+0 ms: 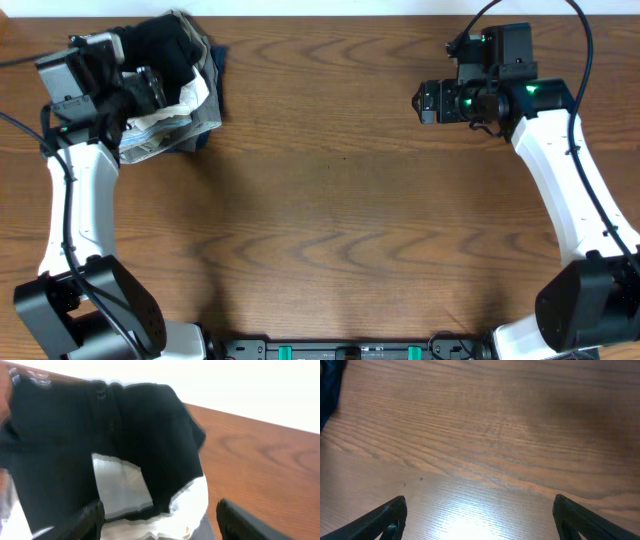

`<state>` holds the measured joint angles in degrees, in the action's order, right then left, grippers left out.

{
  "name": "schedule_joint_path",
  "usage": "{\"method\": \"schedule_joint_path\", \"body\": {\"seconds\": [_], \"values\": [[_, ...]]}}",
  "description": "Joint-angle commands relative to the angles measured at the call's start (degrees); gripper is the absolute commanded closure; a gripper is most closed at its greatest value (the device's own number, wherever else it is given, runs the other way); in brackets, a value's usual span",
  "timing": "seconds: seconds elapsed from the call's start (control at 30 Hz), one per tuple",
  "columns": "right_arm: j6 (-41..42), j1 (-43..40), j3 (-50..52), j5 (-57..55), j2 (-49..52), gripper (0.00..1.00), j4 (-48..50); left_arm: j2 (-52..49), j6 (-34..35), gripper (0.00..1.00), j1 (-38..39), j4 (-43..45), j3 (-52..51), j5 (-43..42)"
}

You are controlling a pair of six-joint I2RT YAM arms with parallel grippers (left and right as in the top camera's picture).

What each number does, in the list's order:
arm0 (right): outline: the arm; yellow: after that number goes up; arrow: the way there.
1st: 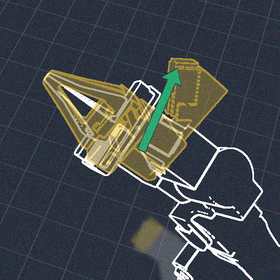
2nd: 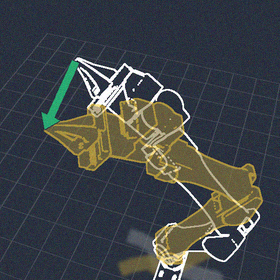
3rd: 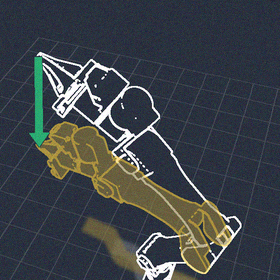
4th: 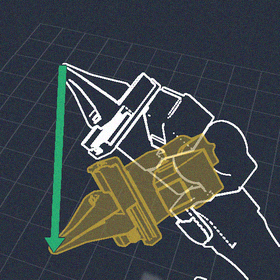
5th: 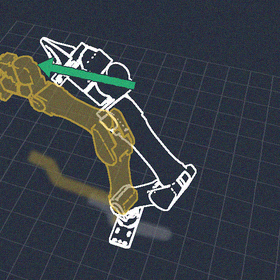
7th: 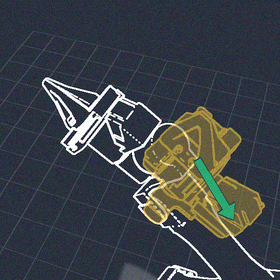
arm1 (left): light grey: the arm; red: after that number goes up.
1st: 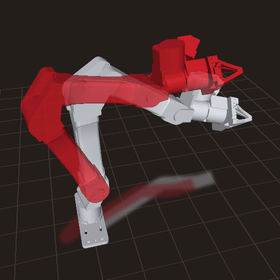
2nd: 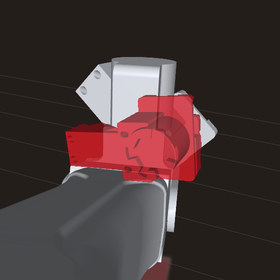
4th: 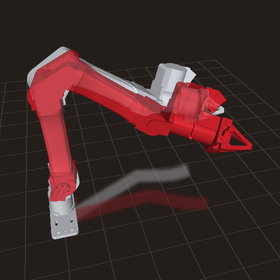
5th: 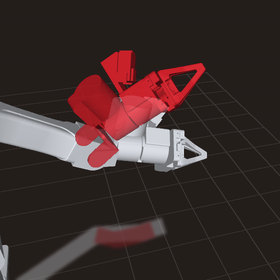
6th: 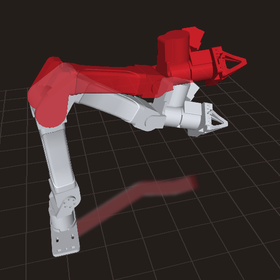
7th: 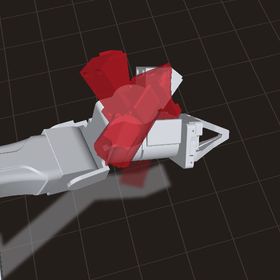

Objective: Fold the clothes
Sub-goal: 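Press the shirt down on the stack and open the left gripper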

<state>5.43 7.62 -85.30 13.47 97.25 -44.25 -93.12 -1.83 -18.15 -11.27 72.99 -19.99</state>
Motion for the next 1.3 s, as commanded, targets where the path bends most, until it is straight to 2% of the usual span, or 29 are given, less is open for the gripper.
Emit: {"method": "schedule_joint_path", "body": {"seconds": [0.0,0.2,0.3,0.43,0.7,0.83,1.07,1.27], "values": [[0.3,0.8,0.3,0.5,1.4,0.09,0.7,-1.3,-2.8,0.24,2.1,5.8,0.5,7.7],[0.3,2.0,0.3,0.5,3.1,0.09,1.8,-8.8,-3.7,0.22,5.4,24.2,0.5,19.5],[0.1,2.2,0.3,0.5,3.2,0.08,1.8,-13.5,-3.7,0.21,5.3,31.8,0.5,22.5],[-0.2,2.2,0.3,0.5,3.2,0.08,2.0,-20.0,-3.7,0.21,5.2,37.8,2.4,26.1],[-0.1,2.2,0.3,0.5,3.2,0.08,1.6,-30.8,-1.9,0.2,4.6,32.2,7.9,27.2],[-0.2,2.2,0.3,0.5,3.2,0.07,0.6,-34.9,0.8,0.2,3.2,25.5,7.9,27.1],[-0.2,2.2,0.3,0.5,3.2,0.06,0.8,-40.0,1.0,0.2,2.6,13.3,7.9,26.8],[-0.2,2.2,0.3,0.5,3.2,0.06,0.8,-41.2,1.0,0.2,2.8,11.1,7.9,26.0]]}}
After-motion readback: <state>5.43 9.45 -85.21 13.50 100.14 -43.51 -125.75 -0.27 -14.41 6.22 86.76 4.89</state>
